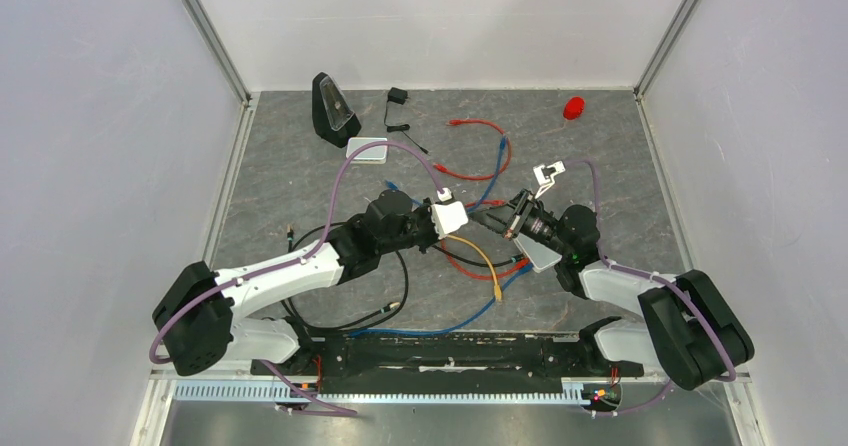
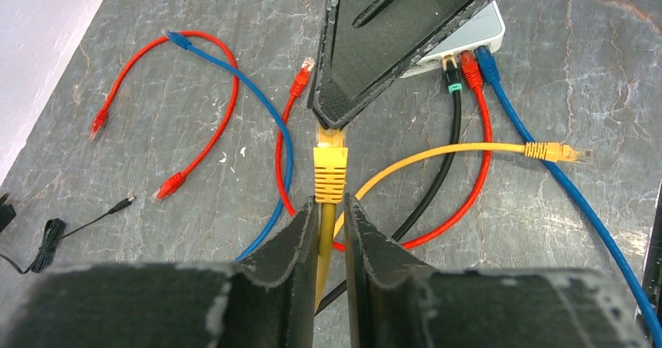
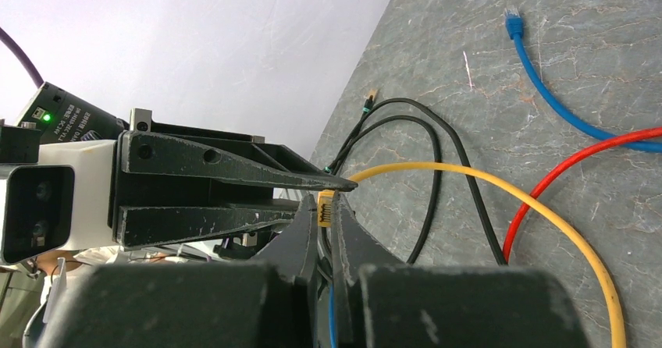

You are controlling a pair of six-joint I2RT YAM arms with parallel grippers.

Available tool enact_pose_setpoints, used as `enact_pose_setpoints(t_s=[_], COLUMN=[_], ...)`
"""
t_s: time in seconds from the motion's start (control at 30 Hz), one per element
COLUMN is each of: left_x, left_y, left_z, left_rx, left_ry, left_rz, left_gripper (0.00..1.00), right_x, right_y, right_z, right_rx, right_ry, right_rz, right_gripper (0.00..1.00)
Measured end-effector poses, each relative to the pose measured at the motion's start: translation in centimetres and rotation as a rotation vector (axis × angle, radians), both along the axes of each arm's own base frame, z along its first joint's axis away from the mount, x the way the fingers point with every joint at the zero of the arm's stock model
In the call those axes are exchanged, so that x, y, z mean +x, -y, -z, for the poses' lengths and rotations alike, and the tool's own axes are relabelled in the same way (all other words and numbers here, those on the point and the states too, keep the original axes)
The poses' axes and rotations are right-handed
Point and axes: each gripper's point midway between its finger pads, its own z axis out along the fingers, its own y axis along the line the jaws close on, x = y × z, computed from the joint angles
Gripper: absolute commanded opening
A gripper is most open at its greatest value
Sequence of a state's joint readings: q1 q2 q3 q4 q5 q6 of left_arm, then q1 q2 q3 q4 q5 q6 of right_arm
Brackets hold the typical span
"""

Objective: Insert the plug into the switch port
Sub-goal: Pick up the connector from the center of the board, then insert the connector into the switch port.

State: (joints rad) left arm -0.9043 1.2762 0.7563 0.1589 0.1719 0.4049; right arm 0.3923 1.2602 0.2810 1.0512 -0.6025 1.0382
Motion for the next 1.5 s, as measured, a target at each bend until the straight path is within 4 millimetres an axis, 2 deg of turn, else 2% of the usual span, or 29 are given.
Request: enact_pose_setpoints(t_s=[0.07, 0.1, 0.23, 0.3, 0.37, 0.43, 0.53, 0.67, 0.8, 0.9, 1.07, 1.2, 1.33, 1.43, 1.5], left_x=[0.0, -0.1, -0.1, -0.2, -0.1, 0.0, 0.5, 1.2, 1.2, 1.3, 0.9, 0.3, 0.7, 2.9, 5.7], left_y=[0.0, 0.0, 0.1, 0.1, 0.1, 0.3, 0.6, 1.0, 1.1, 1.9, 4.4, 5.6, 5.3, 3.7, 1.8], left_z=[0.0, 0.0, 0.0, 0.0, 0.1, 0.3, 1.7, 5.4, 9.1, 10.7, 12.1, 13.2, 13.5, 12.8, 10.7], left_rx=[-0.001, -0.001, -0.004, -0.005, -0.007, -0.013, -0.007, 0.051, 0.109, 0.130, 0.148, 0.152, 0.154, 0.194, 0.197], left_ry=[-0.001, -0.003, -0.006, -0.008, -0.013, -0.028, -0.085, -0.189, -0.283, -0.324, -0.355, -0.393, -0.396, -0.370, -0.333], left_rz=[0.003, 0.005, 0.008, 0.009, 0.006, -0.003, -0.044, -0.108, -0.162, -0.188, -0.183, -0.181, -0.238, -0.346, -0.457], left_gripper=[0.04, 0.02, 0.02, 0.02, 0.02, 0.02, 0.02, 0.02, 0.02, 0.02, 0.02, 0.02, 0.02, 0.02, 0.02], right_x=[0.0, 0.0, 0.0, 0.1, 0.1, 0.3, 1.4, 3.5, 5.4, 6.5, 7.2, 6.2, 6.0, 5.9, 5.9], right_y=[0.0, 0.0, 0.0, 0.0, 0.0, 0.3, 2.0, 6.6, 10.2, 12.5, 16.4, 16.9, 16.6, 16.6, 16.5], right_z=[0.0, 0.0, 0.0, 0.1, 0.2, 0.3, 1.3, 2.2, 3.0, 4.1, 8.6, 12.0, 12.1, 11.6, 11.0], right_rx=[0.001, 0.001, 0.002, 0.002, 0.003, -0.006, -0.056, -0.175, -0.360, -0.473, -0.612, -0.646, -0.643, -0.639, -0.637], right_ry=[0.000, 0.000, 0.001, 0.001, 0.000, 0.003, -0.003, 0.034, 0.072, 0.072, -0.045, -0.155, -0.154, -0.139, -0.121], right_rz=[-0.002, -0.002, -0.001, -0.001, 0.000, 0.008, 0.062, 0.208, 0.305, 0.341, 0.366, 0.321, 0.299, 0.298, 0.303], right_gripper=[0.00, 0.00, 0.02, 0.13, 0.31, 0.45, 0.53, 0.59, 0.60, 0.60, 0.62, 0.62, 0.62, 0.62, 0.62])
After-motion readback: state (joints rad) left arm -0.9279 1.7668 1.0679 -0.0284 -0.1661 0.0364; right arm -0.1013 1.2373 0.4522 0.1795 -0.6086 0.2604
